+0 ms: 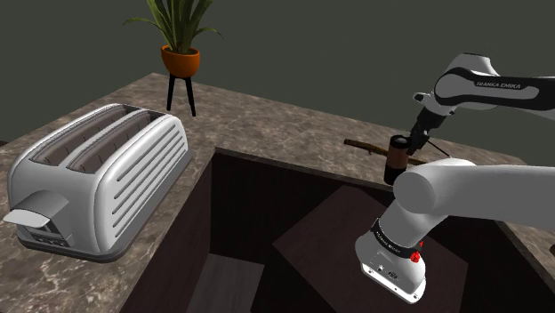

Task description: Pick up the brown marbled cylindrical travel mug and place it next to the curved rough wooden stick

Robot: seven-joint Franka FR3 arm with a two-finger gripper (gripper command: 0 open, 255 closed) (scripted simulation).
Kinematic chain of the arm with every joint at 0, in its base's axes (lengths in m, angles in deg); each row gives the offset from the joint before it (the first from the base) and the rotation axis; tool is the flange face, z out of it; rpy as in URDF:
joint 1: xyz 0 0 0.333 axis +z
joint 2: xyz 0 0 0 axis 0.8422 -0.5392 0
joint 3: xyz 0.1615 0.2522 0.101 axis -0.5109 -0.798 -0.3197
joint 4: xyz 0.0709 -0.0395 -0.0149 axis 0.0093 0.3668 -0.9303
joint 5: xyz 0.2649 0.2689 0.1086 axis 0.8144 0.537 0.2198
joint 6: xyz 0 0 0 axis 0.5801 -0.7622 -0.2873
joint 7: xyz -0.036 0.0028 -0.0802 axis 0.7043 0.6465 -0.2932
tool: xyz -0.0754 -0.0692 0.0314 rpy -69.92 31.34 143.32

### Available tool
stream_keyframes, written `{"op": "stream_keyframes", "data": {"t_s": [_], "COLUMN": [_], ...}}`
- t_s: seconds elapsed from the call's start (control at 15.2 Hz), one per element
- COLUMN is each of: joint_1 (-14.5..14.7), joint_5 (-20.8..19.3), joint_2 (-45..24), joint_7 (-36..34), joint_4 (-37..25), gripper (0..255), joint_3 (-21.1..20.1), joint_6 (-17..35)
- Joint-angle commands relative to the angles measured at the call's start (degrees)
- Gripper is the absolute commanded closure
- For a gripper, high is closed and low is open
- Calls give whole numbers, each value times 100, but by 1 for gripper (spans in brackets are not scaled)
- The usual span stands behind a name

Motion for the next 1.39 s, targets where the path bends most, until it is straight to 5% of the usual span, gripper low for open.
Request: {"op": "stream_keyframes", "data": {"t_s": [0.0, 0.2, 0.26, 0.59, 0.86, 1.32], "joint_1": [0, 1, 1, 0, 62, 62], "joint_5": [-3, -4, -4, -4, 391, 391], "joint_2": [-1, -1, -1, 0, 174, 174], "joint_7": [-2, -2, -3, -2, 67, 67], "joint_4": [2, 2, 3, 2, -546, -546], "gripper": [255, 255, 0, 0, 0, 0], "joint_3": [2, 3, 2, 2, -465, -465], "joint_6": [9, 9, 9, 8, -727, -727]}}
